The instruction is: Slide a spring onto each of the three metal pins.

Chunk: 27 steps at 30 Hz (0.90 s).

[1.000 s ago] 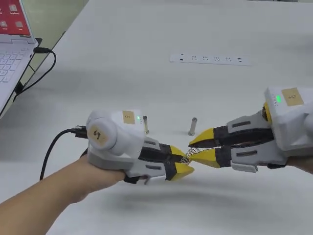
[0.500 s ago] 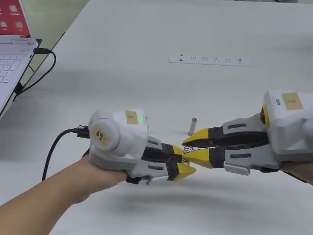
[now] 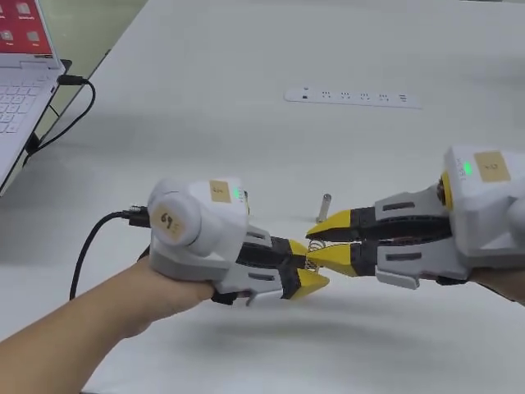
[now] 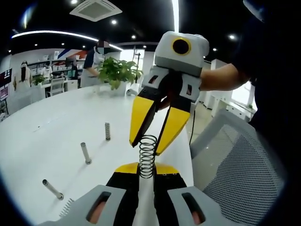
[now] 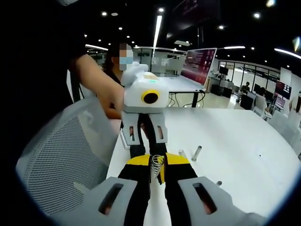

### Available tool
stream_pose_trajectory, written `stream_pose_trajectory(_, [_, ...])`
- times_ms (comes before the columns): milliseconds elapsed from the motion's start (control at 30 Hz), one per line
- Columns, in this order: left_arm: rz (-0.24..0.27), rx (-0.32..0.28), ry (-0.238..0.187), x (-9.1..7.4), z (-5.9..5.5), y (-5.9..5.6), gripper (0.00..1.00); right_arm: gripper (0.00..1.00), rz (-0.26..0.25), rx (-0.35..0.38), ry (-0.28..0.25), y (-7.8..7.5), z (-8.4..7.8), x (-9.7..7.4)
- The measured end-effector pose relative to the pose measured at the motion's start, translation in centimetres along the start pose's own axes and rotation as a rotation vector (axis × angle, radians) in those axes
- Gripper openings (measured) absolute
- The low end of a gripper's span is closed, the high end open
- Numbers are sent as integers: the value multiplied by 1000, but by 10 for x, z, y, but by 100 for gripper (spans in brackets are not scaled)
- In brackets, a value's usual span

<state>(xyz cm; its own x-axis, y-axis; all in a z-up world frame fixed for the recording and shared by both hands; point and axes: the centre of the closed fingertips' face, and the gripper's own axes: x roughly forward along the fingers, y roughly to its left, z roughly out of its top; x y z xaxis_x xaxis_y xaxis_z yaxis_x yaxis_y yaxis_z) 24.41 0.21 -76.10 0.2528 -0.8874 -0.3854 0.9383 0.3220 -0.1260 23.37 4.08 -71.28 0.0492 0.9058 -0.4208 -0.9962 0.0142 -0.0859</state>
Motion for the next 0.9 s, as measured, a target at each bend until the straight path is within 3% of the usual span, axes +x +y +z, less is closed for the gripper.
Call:
stream_pose_trajectory(500, [8, -23, 1, 2, 3, 2, 6, 7, -8, -28, 24, -2, 2, -2])
stream_pose_trajectory(900, [63, -34, 7, -4, -1, 12, 19, 7, -44, -29, 31, -10, 1, -5])
